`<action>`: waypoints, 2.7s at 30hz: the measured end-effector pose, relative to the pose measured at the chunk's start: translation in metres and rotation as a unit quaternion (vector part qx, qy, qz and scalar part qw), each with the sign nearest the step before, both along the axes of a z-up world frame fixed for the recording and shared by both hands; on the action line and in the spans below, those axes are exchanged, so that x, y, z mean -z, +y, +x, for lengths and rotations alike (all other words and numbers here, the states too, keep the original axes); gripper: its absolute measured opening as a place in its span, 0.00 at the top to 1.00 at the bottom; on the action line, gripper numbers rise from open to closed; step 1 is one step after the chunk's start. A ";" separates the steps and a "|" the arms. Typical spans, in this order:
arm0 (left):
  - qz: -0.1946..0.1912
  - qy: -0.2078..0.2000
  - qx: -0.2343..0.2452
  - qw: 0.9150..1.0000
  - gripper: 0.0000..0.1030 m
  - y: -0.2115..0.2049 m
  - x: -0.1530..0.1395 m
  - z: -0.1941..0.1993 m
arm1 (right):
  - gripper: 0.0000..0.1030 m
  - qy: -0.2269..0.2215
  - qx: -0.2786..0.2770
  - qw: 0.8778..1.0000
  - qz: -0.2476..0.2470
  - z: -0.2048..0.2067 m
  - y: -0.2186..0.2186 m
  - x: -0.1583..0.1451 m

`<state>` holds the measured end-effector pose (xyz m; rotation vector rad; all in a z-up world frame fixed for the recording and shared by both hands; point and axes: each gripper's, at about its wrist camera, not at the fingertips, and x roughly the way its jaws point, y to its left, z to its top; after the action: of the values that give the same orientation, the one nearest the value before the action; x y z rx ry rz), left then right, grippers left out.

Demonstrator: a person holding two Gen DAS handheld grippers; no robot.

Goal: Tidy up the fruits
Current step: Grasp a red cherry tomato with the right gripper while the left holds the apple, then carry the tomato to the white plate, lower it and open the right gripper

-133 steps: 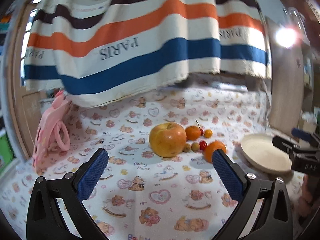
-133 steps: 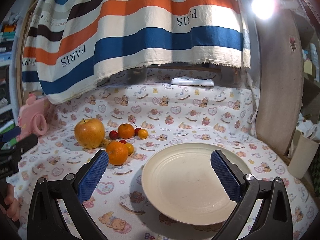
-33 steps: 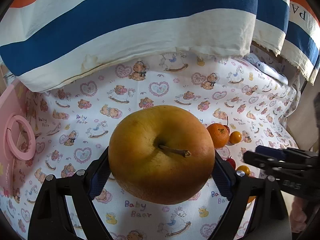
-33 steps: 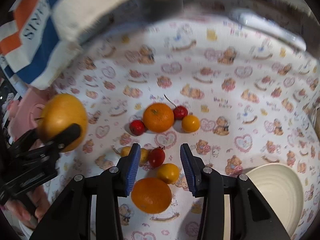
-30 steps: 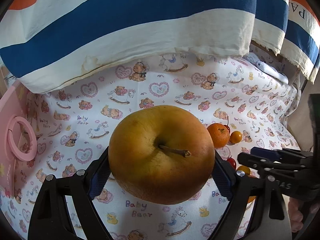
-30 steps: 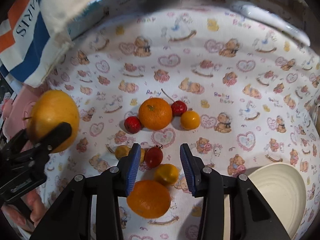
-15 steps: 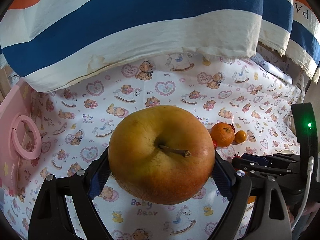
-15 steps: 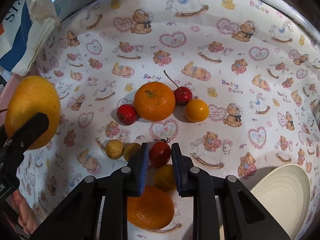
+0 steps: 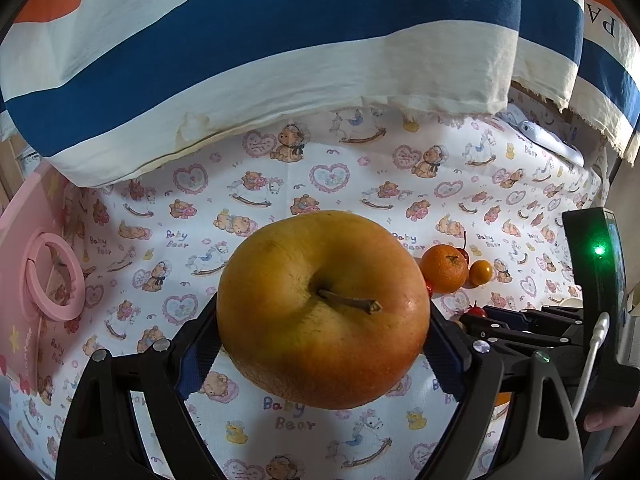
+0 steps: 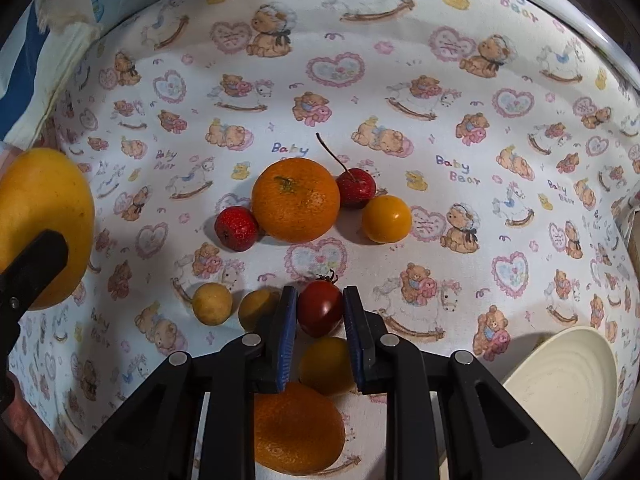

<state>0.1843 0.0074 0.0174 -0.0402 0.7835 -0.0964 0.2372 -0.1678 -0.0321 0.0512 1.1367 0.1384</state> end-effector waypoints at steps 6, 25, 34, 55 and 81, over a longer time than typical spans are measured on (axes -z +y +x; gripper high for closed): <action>0.002 -0.008 0.005 1.000 0.14 -0.002 -0.004 -0.004 | 0.77 -0.027 -0.001 1.000 0.015 -0.013 -0.011 -0.017; -0.015 -0.034 0.119 0.992 0.14 -0.063 -0.039 -0.046 | 0.77 -0.141 0.046 0.989 0.018 -0.122 -0.109 -0.093; -0.014 -0.026 0.176 0.984 0.14 -0.138 -0.044 -0.057 | 0.77 -0.150 0.096 0.984 0.019 -0.151 -0.179 -0.093; -0.015 0.007 0.248 0.969 0.14 -0.240 0.013 -0.051 | 0.77 -0.175 0.137 0.972 0.071 -0.161 -0.237 -0.026; 0.030 0.026 0.260 0.965 0.14 -0.257 0.042 -0.042 | 0.77 -0.129 0.126 0.983 0.038 -0.157 -0.228 -0.007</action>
<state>0.1428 -0.2500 -0.0246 0.2235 0.8348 -0.5715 0.0799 -0.3961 -0.0255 0.2373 0.8576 -0.0369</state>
